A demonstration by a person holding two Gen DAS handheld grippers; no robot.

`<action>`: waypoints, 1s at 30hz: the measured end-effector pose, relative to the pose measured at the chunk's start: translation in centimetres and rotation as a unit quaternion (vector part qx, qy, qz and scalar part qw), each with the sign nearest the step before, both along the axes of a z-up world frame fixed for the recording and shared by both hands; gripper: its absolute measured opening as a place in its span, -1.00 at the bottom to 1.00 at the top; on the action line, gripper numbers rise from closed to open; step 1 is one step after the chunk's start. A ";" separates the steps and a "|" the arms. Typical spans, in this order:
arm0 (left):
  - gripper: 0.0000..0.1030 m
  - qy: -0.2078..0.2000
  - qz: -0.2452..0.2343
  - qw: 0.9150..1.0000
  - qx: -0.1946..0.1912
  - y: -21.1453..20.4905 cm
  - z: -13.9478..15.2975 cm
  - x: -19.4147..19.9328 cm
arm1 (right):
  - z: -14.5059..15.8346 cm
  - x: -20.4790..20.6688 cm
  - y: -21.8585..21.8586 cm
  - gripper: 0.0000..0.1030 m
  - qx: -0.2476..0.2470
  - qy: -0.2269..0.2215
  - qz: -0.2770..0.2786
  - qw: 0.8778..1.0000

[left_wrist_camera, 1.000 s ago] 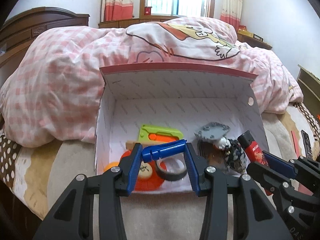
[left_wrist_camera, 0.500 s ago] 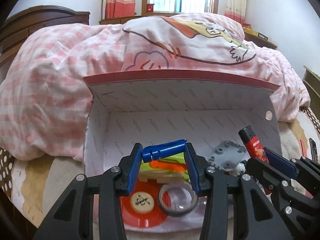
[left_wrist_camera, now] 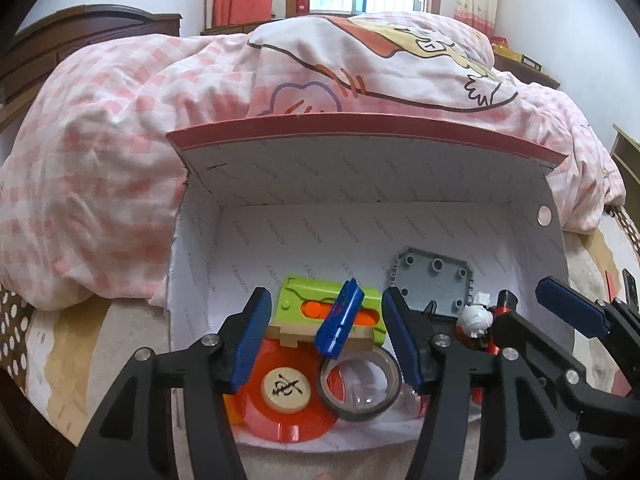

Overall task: Organize objects
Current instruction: 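Carry the lighter and blue piece into the shoebox and open both tools, then withdraw both open tools from the shoebox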

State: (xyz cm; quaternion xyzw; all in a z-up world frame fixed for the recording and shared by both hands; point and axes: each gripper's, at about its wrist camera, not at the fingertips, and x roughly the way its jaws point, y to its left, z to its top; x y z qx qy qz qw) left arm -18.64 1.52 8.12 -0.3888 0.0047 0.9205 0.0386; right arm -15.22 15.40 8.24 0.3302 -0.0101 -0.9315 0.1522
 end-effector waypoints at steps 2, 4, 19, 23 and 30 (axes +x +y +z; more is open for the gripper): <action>0.12 0.002 0.001 1.000 -0.001 -0.1 0.2 0.4 | 0.0 0.3 0.0 0.01 -0.003 -0.003 -0.001 1.000; 0.13 0.002 0.003 1.000 -0.004 -0.2 0.4 0.9 | 0.0 0.6 0.1 0.01 -0.004 -0.003 -0.003 1.000; 0.13 -0.035 0.014 0.999 0.010 -1.0 -0.7 6.6 | -0.8 5.2 0.1 0.01 -0.005 -0.033 -0.013 0.999; 0.12 -0.047 0.017 0.999 0.010 -1.0 -1.5 7.3 | -1.4 6.3 0.0 0.01 -0.007 -0.043 -0.012 0.999; 0.12 -0.055 0.019 0.998 0.010 -1.0 -2.0 7.9 | -2.1 6.7 0.0 0.01 -0.007 -0.057 -0.015 0.998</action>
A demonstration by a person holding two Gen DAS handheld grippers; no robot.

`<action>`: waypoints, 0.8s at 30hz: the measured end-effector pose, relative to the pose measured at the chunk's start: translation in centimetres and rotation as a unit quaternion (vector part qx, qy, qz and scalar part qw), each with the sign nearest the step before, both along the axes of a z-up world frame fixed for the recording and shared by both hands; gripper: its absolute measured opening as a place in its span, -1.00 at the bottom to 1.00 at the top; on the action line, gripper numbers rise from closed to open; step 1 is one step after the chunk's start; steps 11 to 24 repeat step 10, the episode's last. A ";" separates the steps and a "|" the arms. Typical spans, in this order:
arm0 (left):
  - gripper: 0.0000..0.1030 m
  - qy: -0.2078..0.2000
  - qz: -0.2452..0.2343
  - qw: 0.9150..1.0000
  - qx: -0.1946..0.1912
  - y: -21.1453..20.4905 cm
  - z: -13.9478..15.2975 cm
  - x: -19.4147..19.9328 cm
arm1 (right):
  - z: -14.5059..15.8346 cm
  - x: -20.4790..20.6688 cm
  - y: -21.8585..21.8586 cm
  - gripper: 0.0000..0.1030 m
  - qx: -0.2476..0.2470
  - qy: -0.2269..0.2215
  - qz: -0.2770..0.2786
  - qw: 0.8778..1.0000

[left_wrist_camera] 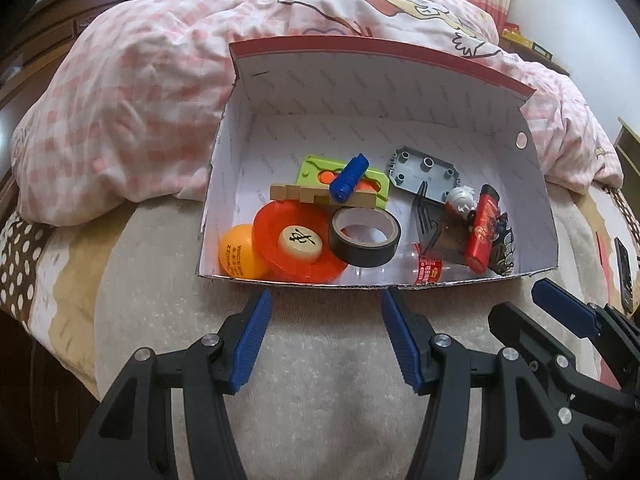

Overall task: Organize objects
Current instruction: 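Withdraw both open tools from the shoebox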

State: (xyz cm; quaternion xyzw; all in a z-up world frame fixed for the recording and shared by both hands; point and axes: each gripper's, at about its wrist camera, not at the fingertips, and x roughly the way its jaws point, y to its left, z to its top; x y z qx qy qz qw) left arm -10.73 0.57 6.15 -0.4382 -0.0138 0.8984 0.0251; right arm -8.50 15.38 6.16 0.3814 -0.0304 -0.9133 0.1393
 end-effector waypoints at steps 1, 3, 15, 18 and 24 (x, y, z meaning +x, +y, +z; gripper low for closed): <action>0.12 0.001 0.000 1.000 -0.001 0.0 0.0 0.1 | 0.0 0.0 0.0 0.01 0.000 0.000 0.000 1.000; 0.13 0.002 -0.001 1.000 -0.001 0.0 0.1 0.1 | 0.1 0.1 0.0 0.01 0.000 0.001 -0.001 1.000; 0.13 -0.002 -0.002 1.000 0.001 0.1 0.0 0.0 | 0.1 0.2 0.0 0.01 -0.002 0.000 -0.003 1.000; 0.13 -0.002 -0.002 1.000 0.001 0.1 0.0 0.0 | 0.1 0.2 0.0 0.01 -0.002 0.000 -0.003 1.000; 0.13 -0.002 -0.002 1.000 0.001 0.1 0.0 0.0 | 0.1 0.2 0.0 0.01 -0.002 0.000 -0.003 1.000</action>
